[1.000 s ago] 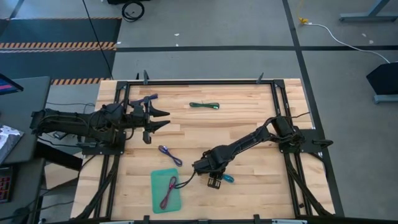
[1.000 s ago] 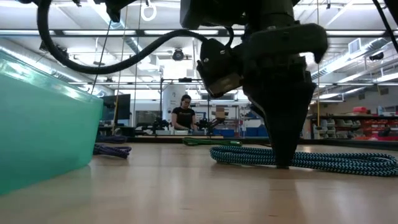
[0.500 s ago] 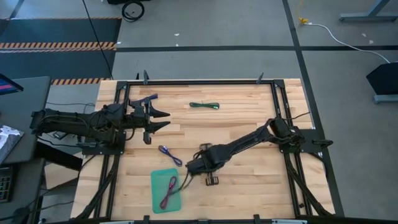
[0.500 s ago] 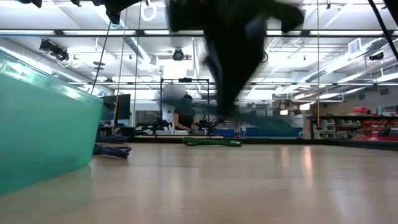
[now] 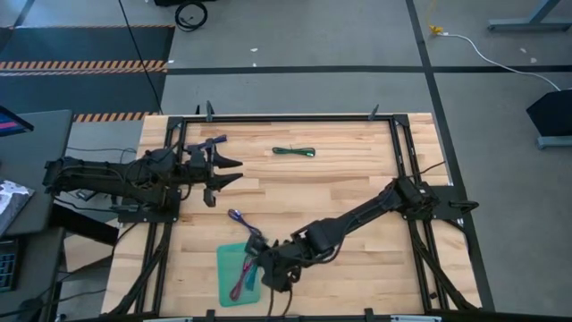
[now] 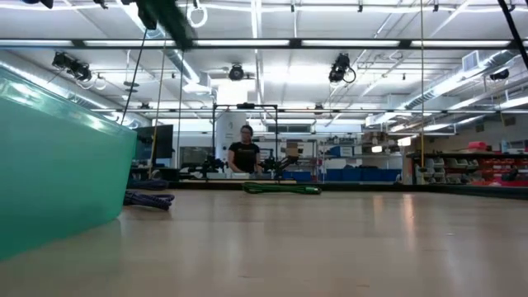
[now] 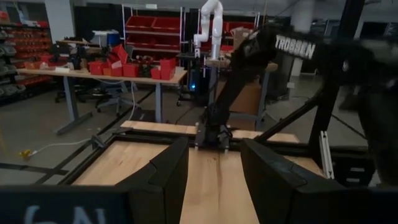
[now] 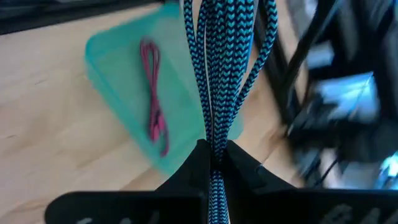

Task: Pick and place USB-C Cables
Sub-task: Put the blue charger cable into the green bin

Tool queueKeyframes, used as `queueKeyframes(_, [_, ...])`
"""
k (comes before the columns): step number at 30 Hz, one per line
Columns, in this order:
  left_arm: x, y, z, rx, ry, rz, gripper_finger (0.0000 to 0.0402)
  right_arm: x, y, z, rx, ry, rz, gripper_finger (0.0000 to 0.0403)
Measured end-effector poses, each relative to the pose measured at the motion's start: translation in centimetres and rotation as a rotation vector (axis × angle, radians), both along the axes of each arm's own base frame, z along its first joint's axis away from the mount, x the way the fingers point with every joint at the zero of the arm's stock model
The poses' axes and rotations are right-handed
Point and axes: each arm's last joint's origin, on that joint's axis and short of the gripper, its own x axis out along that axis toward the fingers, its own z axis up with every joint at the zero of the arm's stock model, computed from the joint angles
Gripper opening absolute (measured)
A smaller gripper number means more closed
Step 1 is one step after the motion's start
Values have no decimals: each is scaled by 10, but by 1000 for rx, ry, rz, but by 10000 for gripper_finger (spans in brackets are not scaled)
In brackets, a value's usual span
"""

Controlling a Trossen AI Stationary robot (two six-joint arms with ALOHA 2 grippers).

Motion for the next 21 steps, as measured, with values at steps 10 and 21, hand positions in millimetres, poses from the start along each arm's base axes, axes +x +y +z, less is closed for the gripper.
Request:
queueKeyframes(10, [-2, 0, 2, -12, -11, -1, 156, 33, 14, -62, -185, -95, 214, 22])
queueKeyframes(21, [-2, 0, 1, -28, -10, -3, 156, 34, 15, -67, -156, -67, 263, 22])
